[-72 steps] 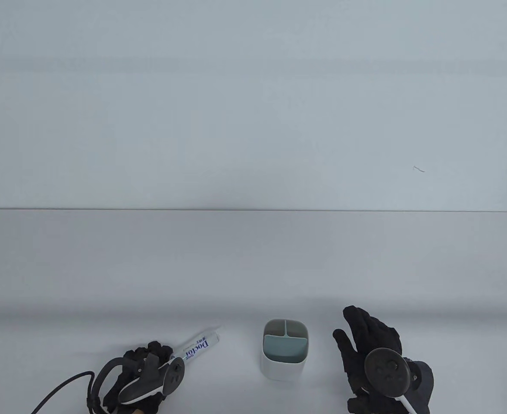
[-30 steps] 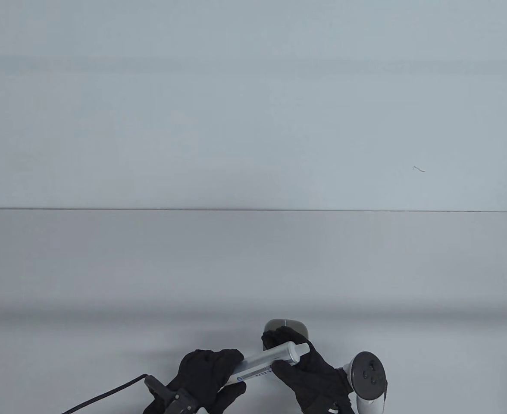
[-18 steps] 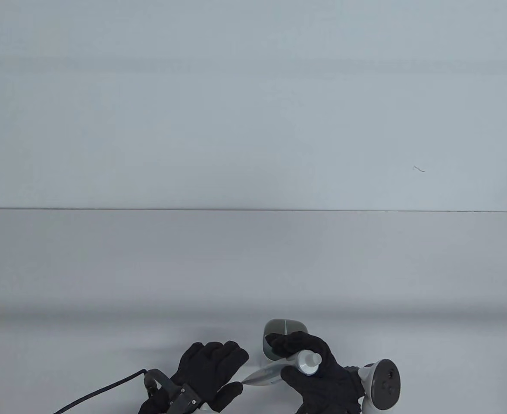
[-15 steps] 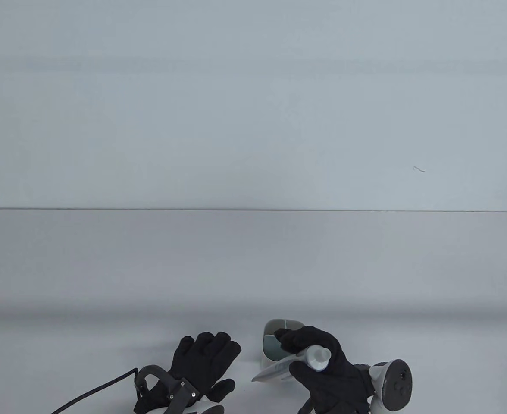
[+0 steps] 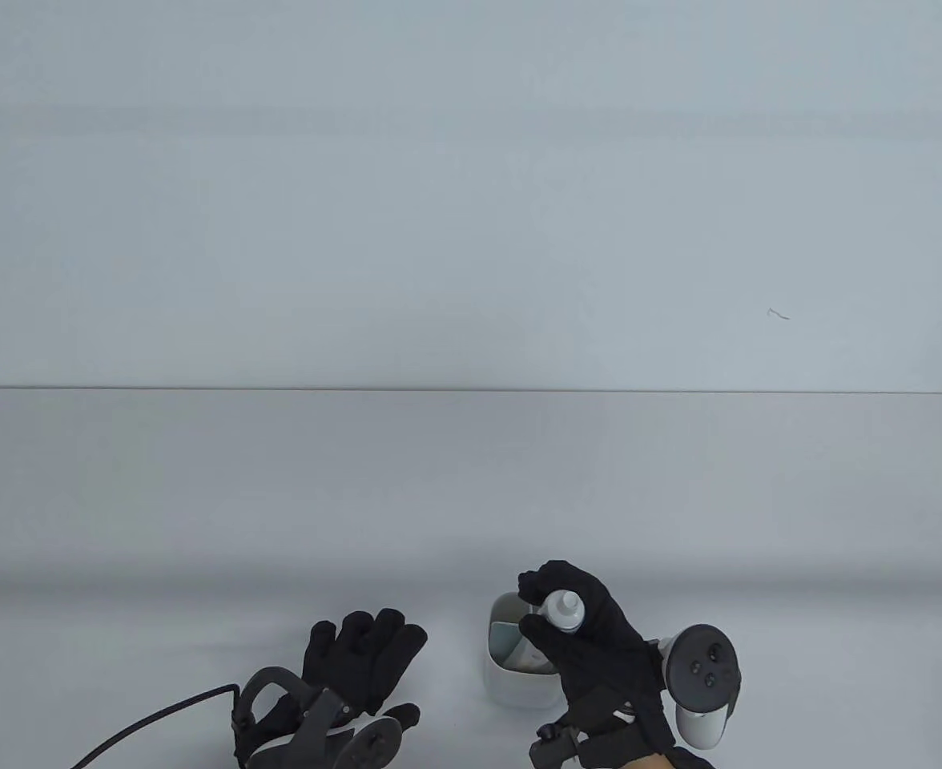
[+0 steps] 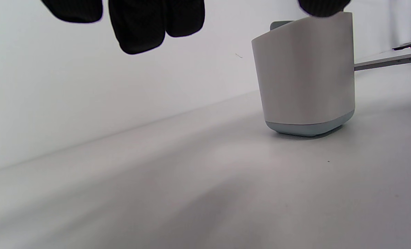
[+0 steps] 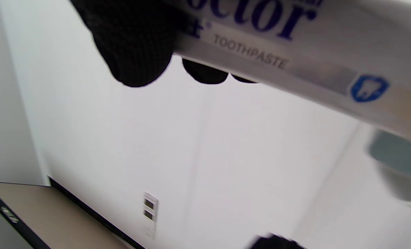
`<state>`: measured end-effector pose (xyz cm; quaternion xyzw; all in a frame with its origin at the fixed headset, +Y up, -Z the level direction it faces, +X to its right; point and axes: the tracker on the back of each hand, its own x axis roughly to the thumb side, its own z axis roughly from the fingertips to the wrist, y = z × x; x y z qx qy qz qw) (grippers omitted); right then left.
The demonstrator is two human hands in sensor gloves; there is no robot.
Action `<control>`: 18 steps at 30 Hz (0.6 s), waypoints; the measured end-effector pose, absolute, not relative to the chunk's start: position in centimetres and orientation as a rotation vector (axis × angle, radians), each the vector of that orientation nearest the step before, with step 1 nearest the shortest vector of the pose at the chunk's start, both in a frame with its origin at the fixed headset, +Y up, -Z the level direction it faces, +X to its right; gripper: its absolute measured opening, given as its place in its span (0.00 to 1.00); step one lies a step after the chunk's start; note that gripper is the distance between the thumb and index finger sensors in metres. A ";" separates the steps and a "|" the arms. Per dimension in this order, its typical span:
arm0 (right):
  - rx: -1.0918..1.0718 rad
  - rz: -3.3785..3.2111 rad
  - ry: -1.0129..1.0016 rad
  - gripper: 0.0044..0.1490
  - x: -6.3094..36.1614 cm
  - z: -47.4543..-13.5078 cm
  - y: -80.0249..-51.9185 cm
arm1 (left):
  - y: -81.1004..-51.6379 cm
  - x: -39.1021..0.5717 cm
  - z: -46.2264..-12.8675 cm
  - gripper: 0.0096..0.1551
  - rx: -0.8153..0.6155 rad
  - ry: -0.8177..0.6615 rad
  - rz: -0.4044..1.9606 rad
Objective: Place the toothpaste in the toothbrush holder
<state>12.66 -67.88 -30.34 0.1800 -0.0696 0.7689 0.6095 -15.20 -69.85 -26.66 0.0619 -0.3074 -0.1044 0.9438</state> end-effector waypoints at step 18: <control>0.286 2.005 -0.142 0.50 13.9 -30.6 -68.7 | -69.9 -15.2 -26.6 0.48 0.123 -0.657 -0.207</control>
